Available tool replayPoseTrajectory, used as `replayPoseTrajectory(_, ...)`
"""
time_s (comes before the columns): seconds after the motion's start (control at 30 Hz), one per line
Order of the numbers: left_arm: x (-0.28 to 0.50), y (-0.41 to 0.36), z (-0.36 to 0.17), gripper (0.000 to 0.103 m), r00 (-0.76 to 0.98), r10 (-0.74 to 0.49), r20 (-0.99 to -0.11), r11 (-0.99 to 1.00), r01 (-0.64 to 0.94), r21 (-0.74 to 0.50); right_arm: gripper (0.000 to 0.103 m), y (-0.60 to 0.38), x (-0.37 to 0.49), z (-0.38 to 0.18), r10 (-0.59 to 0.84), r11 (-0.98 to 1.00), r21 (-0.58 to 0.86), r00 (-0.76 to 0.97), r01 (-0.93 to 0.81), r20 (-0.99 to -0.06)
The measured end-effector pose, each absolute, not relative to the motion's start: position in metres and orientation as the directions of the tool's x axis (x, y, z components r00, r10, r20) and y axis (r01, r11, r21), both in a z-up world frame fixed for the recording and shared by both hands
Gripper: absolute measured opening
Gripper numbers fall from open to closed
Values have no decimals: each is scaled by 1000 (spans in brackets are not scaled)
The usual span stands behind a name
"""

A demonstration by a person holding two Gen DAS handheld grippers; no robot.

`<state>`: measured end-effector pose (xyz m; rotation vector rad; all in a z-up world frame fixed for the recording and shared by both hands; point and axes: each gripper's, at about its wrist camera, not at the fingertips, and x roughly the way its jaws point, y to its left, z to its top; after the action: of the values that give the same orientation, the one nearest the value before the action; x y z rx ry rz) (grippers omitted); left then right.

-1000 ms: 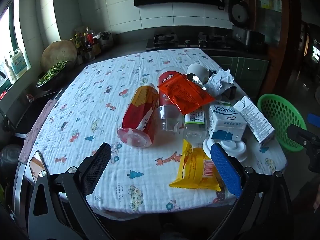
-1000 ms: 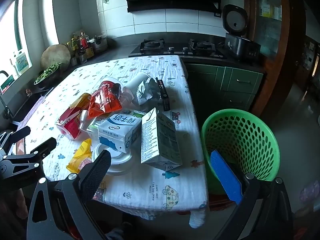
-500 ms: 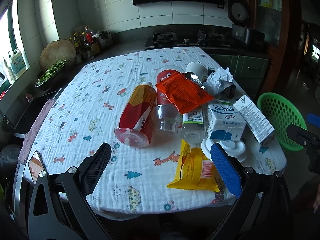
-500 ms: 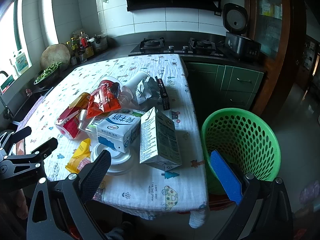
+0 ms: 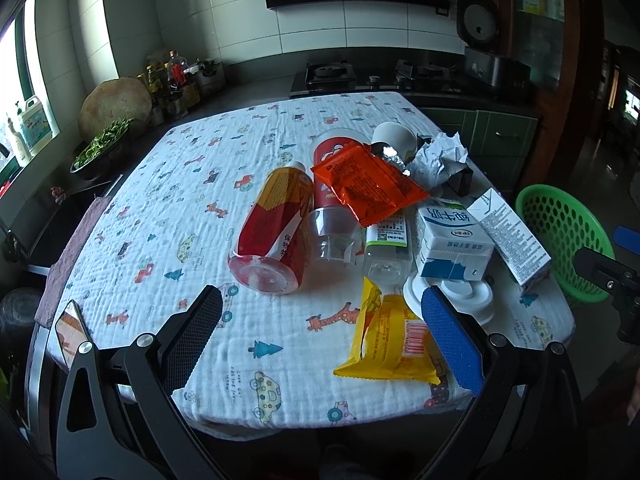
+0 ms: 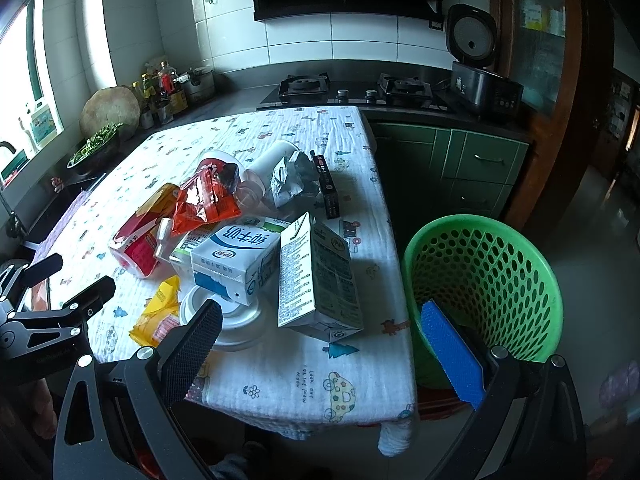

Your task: Collect trash

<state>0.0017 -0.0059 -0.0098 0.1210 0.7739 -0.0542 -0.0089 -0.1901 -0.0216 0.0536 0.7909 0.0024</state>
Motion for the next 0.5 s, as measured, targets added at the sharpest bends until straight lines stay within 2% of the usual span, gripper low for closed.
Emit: replayPoseTrajectory(0.5,3,-3,-12,98,710,-9,-704,992,96,84,96,-190,-3,-24,38,998,56,700,3,-714)
